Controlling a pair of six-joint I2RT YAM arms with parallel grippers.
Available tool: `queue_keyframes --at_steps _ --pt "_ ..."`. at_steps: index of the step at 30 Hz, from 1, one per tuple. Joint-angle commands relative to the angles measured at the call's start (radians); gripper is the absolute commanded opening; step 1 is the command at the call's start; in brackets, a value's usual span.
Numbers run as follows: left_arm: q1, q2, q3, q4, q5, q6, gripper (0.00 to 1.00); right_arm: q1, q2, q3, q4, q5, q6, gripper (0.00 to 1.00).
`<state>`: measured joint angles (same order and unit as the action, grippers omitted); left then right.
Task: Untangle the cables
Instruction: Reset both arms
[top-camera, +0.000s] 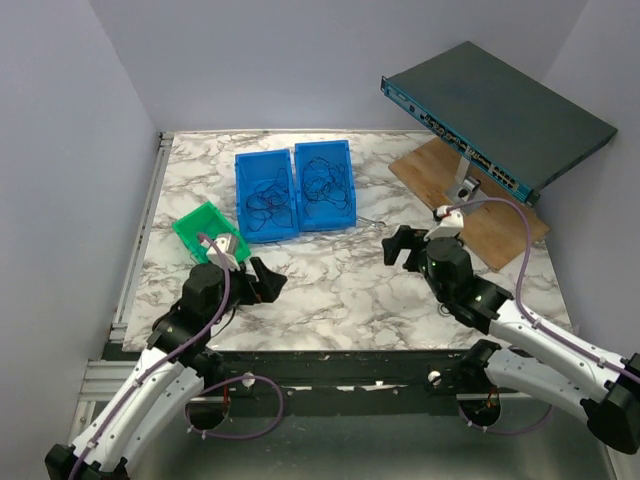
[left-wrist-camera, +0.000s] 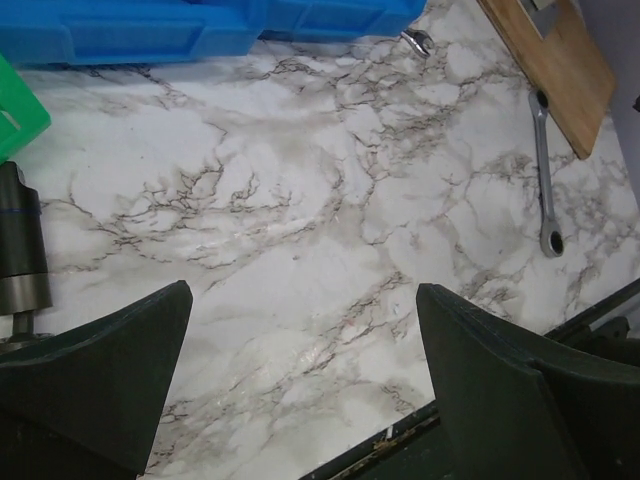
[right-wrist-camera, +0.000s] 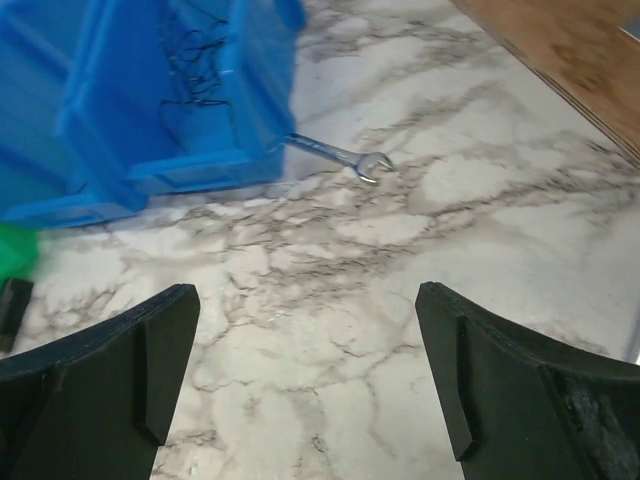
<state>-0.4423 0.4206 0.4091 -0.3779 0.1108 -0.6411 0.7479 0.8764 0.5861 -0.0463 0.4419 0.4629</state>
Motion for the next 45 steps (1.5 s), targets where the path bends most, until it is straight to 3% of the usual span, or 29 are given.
queue_keyframes --at_steps 1,6,9,11,14,17,21,23,26,31,34,36,38,42,45 --pt "-0.09 0.002 -0.068 0.139 -0.186 0.019 0.99 0.002 -0.01 -0.039 -0.039 0.279 0.2 1.0" --pt "-0.097 -0.003 -0.127 0.208 -0.257 0.057 0.99 0.001 0.1 0.012 -0.168 0.352 0.262 1.0" --pt "-0.097 0.016 -0.115 0.177 -0.37 0.059 0.99 0.002 0.1 -0.012 -0.205 0.516 0.342 1.0" --pt "-0.097 0.021 -0.117 0.194 -0.417 0.105 0.99 0.001 0.057 -0.083 -0.077 0.568 0.214 1.0" --pt "-0.098 0.034 -0.131 0.276 -0.446 0.136 0.99 0.001 -0.004 -0.253 0.354 0.415 -0.175 1.0" --pt "-0.096 0.09 -0.112 0.346 -0.538 0.178 0.99 -0.029 -0.037 -0.324 0.461 0.531 -0.104 1.0" --pt "-0.04 0.225 -0.098 0.5 -0.641 0.29 0.99 -0.311 -0.024 -0.339 0.487 0.182 -0.11 1.0" --pt "0.067 0.301 -0.075 0.551 -0.581 0.288 0.99 -0.43 0.049 -0.31 0.505 0.079 -0.099 1.0" --pt "0.266 0.376 -0.089 0.741 -0.367 0.284 0.98 -0.529 0.154 -0.311 0.667 -0.021 -0.178 1.0" --pt "0.314 0.523 -0.08 0.925 -0.397 0.44 0.98 -0.627 0.383 -0.299 0.889 -0.145 -0.258 1.0" --pt "0.342 0.656 -0.154 1.177 -0.376 0.467 0.98 -0.659 0.539 -0.339 1.146 -0.131 -0.272 1.0" --pt "0.366 0.719 -0.054 1.037 -0.397 0.462 0.96 -0.666 0.626 -0.315 1.202 -0.119 -0.274 1.0" --pt "0.369 0.755 -0.018 1.023 -0.361 0.504 0.82 -0.667 0.713 -0.298 1.243 -0.179 -0.311 1.0" --pt "0.369 0.702 -0.122 1.201 -0.382 0.525 0.81 -0.665 0.761 -0.377 1.45 -0.167 -0.32 1.0" --pt "0.372 0.713 -0.11 1.185 -0.361 0.544 0.77 -0.664 0.73 -0.354 1.341 -0.171 -0.307 1.0"
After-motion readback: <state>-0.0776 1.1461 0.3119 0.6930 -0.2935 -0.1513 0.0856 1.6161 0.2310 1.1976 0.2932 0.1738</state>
